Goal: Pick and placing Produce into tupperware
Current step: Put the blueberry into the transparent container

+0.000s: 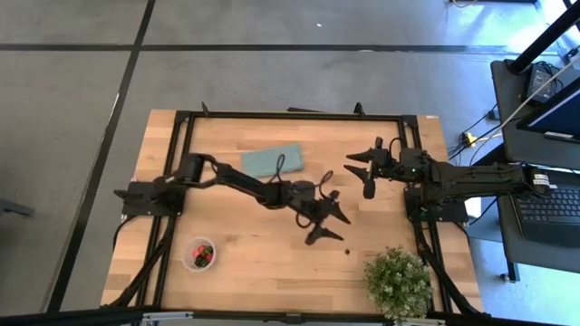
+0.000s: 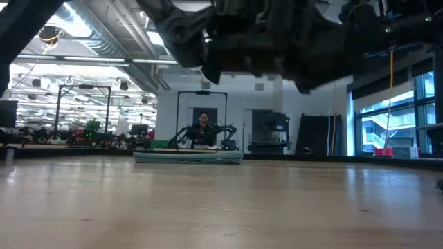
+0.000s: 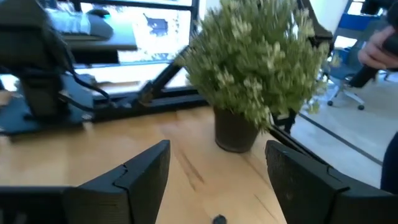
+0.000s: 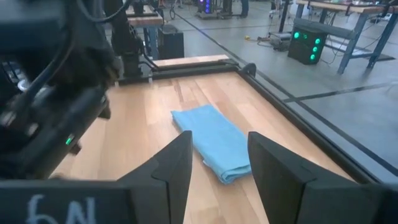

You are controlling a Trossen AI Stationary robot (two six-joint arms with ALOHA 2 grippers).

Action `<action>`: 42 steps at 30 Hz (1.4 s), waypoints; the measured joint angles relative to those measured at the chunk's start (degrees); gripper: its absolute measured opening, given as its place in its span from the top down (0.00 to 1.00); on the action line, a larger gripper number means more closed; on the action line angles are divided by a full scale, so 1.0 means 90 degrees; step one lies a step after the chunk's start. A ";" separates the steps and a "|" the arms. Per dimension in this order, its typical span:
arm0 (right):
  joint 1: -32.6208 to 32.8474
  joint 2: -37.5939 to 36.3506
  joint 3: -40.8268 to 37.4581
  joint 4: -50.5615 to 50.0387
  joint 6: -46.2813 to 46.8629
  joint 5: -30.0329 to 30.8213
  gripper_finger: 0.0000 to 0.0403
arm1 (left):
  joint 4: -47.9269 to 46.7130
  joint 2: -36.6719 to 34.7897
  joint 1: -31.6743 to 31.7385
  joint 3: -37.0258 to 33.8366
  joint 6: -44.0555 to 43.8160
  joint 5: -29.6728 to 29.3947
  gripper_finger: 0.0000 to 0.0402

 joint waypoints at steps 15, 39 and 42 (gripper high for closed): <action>0.0000 0.0002 0.0000 -0.0114 0.0159 -0.0004 0.61 | 0.0604 0.0877 -0.0711 0.0181 0.0078 -0.0945 0.37; 0.0053 0.0000 0.0002 -0.0372 0.0333 -0.0061 0.61 | -0.0460 0.1839 -0.0893 0.1296 -0.0170 -0.1724 0.37; 0.0053 0.0000 0.0002 -0.0376 0.0321 -0.0061 0.61 | -0.0383 0.1868 -0.0924 0.1297 -0.0229 -0.1718 0.37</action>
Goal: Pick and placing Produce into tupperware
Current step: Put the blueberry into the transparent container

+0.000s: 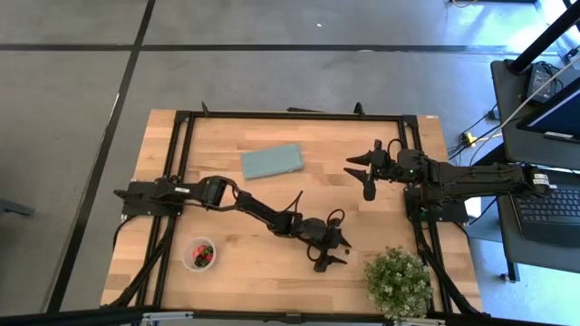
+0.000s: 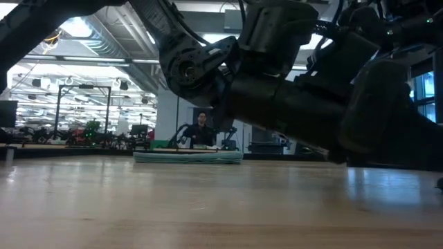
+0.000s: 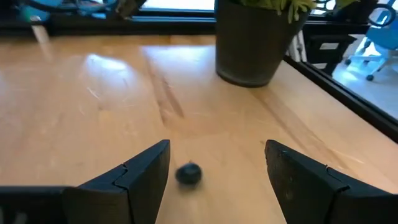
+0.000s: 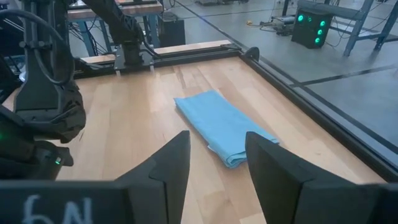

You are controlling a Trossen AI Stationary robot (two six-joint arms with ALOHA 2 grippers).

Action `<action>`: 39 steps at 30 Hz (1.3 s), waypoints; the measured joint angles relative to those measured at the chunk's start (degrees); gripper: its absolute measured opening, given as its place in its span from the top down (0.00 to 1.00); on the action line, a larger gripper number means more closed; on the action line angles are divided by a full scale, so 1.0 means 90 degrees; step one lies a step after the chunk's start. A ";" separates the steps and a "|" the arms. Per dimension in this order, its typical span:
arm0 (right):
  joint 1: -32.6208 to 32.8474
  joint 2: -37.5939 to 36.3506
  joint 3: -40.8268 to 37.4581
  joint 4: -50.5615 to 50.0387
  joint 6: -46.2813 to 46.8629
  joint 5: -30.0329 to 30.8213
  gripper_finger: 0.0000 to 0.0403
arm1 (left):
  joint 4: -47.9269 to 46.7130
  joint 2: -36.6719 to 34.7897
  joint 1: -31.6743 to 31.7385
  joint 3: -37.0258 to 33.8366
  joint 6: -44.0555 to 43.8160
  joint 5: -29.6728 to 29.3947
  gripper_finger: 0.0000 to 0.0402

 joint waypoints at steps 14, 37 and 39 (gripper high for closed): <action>0.0000 0.0001 0.0000 -0.0011 -0.0003 -0.0002 0.61 | 0.0239 0.0223 -0.0029 0.0026 -0.0558 -0.0019 0.37; 0.0001 0.0002 0.0000 -0.0028 -0.0020 -0.0002 0.61 | -0.0076 0.0235 -0.0114 0.0146 -0.0530 -0.0436 0.41; 0.0002 0.0002 0.0000 -0.0028 -0.0020 -0.0002 0.61 | -0.0633 0.0235 -0.0131 0.0411 -0.0523 -0.0431 0.42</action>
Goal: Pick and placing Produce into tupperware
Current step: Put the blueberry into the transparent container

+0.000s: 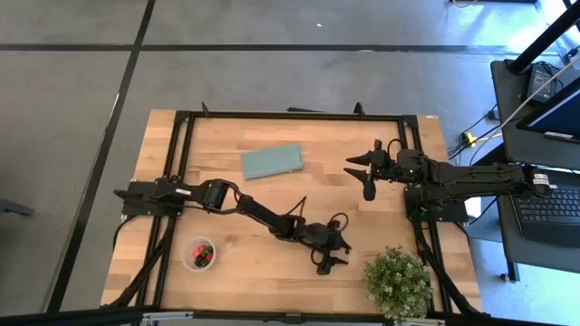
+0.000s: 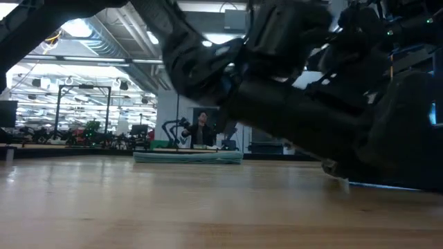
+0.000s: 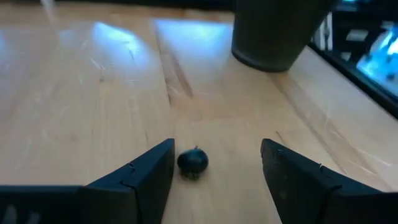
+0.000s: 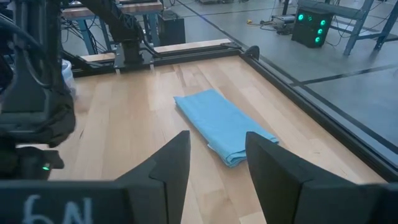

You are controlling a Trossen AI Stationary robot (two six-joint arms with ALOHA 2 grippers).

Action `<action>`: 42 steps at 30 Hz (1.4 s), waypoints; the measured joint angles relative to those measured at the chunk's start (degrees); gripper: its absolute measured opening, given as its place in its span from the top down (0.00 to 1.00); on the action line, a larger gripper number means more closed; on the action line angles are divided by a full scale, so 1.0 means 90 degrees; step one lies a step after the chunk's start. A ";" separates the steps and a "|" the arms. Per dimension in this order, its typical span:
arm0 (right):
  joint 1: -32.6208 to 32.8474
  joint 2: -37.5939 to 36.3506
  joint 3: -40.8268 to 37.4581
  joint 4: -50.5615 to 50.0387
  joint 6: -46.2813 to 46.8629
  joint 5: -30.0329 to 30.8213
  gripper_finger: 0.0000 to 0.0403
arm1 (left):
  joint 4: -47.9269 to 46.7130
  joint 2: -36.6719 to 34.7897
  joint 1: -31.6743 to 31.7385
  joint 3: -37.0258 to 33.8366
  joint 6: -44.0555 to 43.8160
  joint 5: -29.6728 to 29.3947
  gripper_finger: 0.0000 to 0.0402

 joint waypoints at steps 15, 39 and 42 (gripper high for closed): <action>0.0000 -0.0002 0.0000 -0.0002 0.0048 -0.0002 0.61 | -0.0634 0.0063 0.0022 0.0284 -0.0178 0.0057 0.45; -0.0001 -0.0002 0.0000 -0.0002 -0.0080 0.0000 0.61 | -0.0691 0.0085 0.0024 0.0230 0.0345 -0.0207 0.74; -0.0001 -0.0002 0.0000 -0.0002 -0.0130 -0.0002 0.61 | -0.0742 0.0083 0.0004 0.0232 0.0523 -0.0316 0.75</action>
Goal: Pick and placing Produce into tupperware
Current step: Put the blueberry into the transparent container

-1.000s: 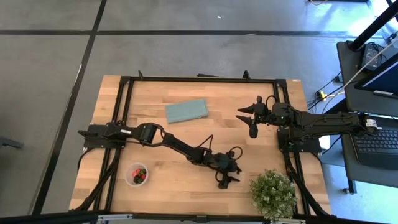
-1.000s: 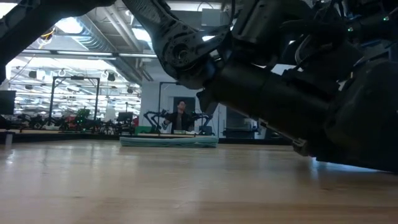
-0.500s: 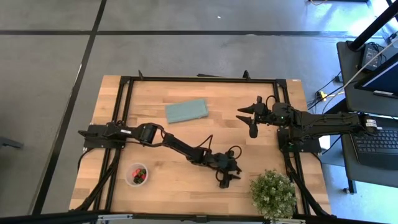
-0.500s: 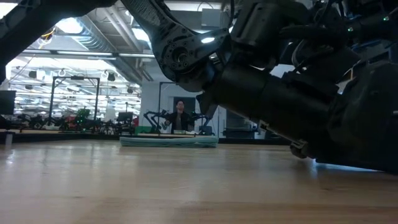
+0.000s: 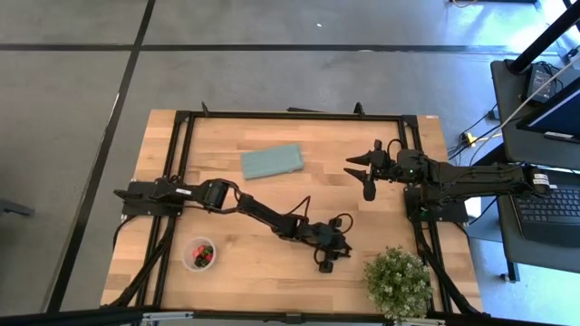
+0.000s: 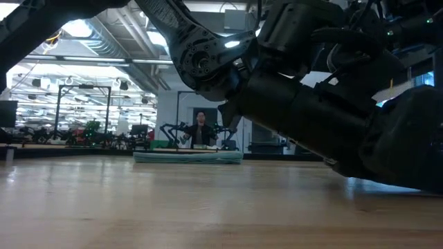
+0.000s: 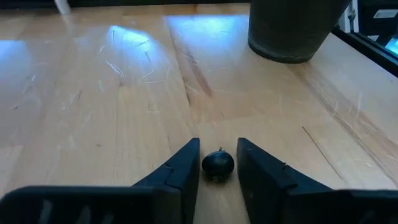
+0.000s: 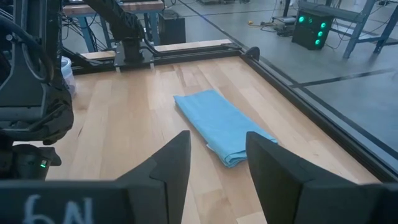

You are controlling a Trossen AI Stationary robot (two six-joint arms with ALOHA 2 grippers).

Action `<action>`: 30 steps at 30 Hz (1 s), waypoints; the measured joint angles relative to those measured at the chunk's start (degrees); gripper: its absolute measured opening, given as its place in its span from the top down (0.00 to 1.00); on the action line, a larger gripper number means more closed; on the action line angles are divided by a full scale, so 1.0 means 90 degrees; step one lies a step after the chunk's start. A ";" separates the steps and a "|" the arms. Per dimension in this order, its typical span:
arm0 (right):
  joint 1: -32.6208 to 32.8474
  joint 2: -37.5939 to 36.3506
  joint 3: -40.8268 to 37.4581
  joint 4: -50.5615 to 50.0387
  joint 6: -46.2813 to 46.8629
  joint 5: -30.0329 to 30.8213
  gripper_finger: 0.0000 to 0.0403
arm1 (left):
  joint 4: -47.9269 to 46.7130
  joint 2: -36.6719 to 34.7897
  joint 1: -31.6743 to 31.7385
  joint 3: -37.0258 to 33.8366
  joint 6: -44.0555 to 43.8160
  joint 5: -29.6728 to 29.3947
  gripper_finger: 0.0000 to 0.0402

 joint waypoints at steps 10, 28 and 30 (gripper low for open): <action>0.0001 0.0000 0.0000 0.0000 -0.0010 0.0001 0.61 | -0.0061 -0.0007 -0.0009 -0.0002 0.0071 -0.0109 0.87; 0.0003 -0.0005 0.0000 0.0004 0.0015 -0.0005 0.61 | -0.1454 -0.0647 0.0263 -0.0046 0.0485 0.0343 0.89; 0.0014 -0.0013 0.0000 0.0046 0.0025 -0.0006 0.61 | -0.2020 -0.0879 0.0389 -0.0052 0.0650 0.0363 0.88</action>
